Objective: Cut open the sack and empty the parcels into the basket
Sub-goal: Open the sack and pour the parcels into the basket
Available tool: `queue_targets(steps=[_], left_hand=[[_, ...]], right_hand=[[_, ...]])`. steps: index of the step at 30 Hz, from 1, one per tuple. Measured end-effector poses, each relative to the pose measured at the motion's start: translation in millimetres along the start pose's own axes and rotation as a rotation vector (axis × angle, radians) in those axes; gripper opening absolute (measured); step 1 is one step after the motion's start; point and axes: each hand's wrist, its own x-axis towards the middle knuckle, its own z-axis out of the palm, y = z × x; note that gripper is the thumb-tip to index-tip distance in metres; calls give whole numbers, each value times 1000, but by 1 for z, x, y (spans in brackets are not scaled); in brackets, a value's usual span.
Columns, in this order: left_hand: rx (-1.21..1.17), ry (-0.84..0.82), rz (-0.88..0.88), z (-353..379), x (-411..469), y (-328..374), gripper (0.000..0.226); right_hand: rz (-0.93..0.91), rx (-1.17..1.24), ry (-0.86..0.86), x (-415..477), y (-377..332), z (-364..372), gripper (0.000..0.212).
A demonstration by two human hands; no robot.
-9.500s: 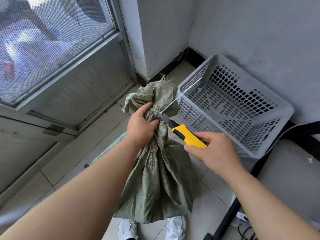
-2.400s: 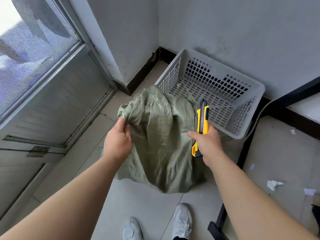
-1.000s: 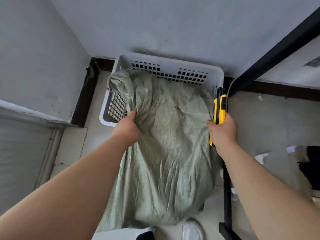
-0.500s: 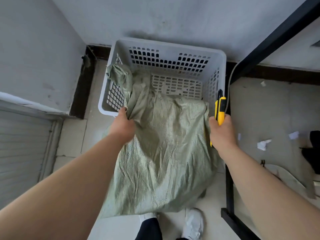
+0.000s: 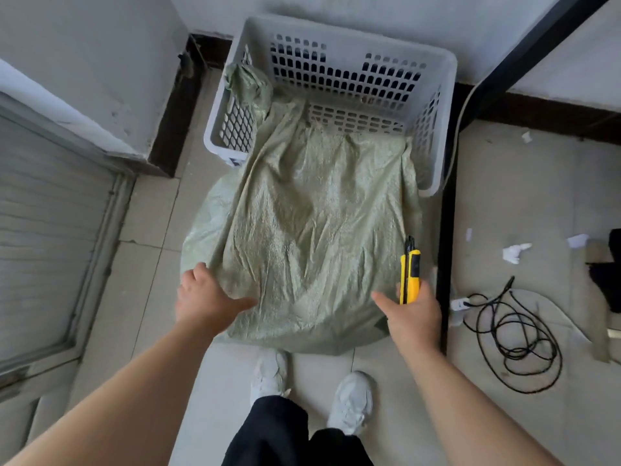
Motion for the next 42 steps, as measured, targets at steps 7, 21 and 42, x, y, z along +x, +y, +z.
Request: queue_targets(steps=[7, 21, 42], left_hand=[[52, -22, -11, 48, 14, -25, 93], [-114, 140, 70, 55, 15, -36, 5], [-534, 259, 269, -195, -60, 108, 12]], right_hand=[[-25, 31, 46, -14, 45, 51, 49], [43, 151, 245, -4, 42, 71, 15], [-77, 379, 209, -37, -217, -114, 22]])
